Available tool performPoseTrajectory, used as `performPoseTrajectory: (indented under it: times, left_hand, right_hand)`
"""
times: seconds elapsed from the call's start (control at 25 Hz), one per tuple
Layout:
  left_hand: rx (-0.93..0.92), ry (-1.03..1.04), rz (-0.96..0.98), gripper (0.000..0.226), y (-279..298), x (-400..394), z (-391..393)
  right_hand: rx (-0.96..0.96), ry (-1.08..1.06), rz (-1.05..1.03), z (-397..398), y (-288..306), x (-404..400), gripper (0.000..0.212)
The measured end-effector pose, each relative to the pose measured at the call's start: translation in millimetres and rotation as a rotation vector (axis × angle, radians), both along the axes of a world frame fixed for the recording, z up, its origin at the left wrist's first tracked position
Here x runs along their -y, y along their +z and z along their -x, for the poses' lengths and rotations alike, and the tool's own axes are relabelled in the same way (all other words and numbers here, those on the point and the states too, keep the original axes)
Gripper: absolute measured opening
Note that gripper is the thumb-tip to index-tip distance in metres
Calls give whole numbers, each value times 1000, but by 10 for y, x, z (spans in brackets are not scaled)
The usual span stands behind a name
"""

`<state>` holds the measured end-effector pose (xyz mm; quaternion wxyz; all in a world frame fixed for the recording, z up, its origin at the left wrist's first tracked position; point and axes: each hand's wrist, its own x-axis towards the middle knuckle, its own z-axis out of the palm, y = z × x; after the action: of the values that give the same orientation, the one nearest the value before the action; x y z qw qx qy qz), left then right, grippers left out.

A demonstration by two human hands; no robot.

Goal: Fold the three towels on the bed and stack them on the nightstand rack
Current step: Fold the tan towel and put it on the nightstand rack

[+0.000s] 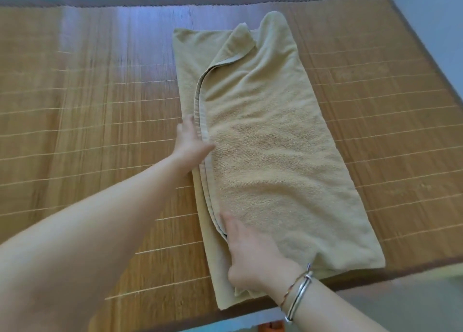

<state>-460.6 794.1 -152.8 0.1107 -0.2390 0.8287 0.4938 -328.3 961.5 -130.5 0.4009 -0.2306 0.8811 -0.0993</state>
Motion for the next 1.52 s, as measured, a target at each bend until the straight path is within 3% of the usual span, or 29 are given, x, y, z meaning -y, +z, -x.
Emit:
performPoseTrajectory:
  times: [0.16,0.24,0.36,0.44,0.56,0.64,0.72,0.88,1.0,1.2,1.36,1.52]
  left_hand:
    - [189,81,-156,61,-64,-188,-762]
    - [253,132,-205,45,-80,-289,-1070]
    - [312,194,-222,27,-92,-427,-1452]
    - [322,223,-183,20,-99,-516,-1647]
    - [283,228,11,30,-137,-586,-1807]
    - [245,286,118,51,-153,-567,-1796]
    - [251,345,92,58,-126,-542,-1722]
    - [331,210,-61,23,-121,-515,-1574]
    - [359,152,-22,27,-149,-350,-1529]
    - [451,131,260,25,-151,534,-1646]
    - [486,110,677,8,35,1514,-1737]
    - [481,148,932,20,130,2376,-1692]
  right_hand:
    - [-36,11,-23,-207,45,-111,81]
    - [-28,-35,121,-288,45,-156,60]
    - [156,-191,354,-401,-1,-236,47]
    - [226,-288,417,-424,-51,-331,30]
    - [61,-473,436,-247,-69,-576,16]
    - [-117,-492,445,17,-27,-746,16]
    - [-294,-391,356,348,-15,-860,26]
    - [-389,-134,82,920,-161,-860,52]
    - [-336,-63,-39,1114,-274,-814,57]
    - [-399,105,-74,824,-140,-307,50]
    - [-134,169,149,443,-55,449,47]
    - [31,221,213,95,-165,1485,57]
